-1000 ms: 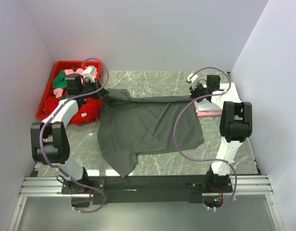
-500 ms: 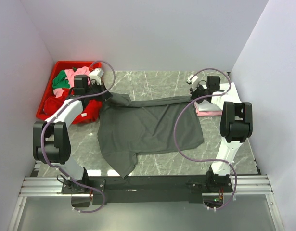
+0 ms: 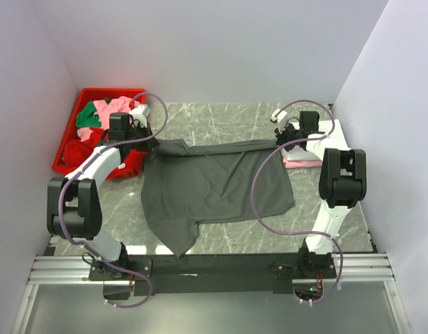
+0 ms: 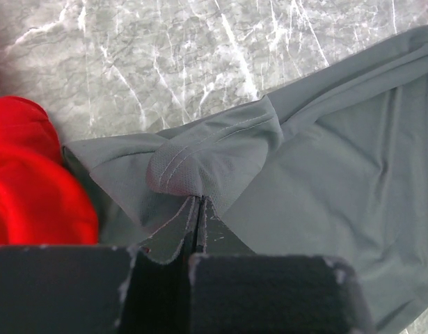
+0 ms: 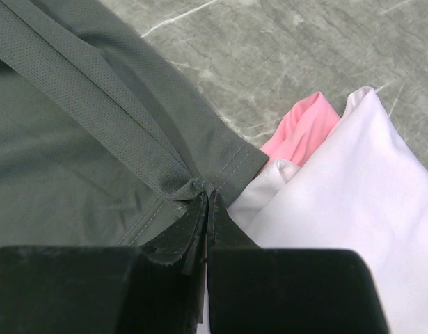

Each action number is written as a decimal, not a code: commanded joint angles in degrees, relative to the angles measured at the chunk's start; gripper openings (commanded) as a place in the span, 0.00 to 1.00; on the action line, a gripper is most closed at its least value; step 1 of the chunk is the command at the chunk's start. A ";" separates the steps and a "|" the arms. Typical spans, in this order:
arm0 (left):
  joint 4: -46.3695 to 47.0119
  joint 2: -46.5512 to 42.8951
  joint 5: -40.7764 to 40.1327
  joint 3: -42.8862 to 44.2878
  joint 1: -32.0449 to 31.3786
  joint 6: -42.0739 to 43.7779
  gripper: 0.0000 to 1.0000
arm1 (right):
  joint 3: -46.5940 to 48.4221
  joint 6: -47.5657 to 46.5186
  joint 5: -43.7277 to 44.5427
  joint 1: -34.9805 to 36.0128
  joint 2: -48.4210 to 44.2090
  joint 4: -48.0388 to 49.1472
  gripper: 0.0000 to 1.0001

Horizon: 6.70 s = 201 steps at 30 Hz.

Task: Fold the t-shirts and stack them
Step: Fold the tshirt

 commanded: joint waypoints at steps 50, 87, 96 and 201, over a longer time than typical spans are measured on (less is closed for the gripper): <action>-18.38 -7.79 -4.39 -3.07 -8.17 1.29 0.41 | -9.34 0.19 -15.72 -3.68 -18.36 -13.76 0.48; -18.83 19.63 -14.32 19.95 -15.21 20.54 0.42 | -12.76 2.91 -19.24 -3.59 -21.79 -14.29 0.48; -20.33 15.77 -11.60 17.60 -17.93 18.96 0.01 | -12.85 3.00 -19.24 -3.67 -22.23 -14.46 0.48; -1.08 -0.33 -20.83 -8.26 -10.73 -19.10 0.51 | -10.48 3.17 -18.27 -1.21 -20.91 -19.21 0.49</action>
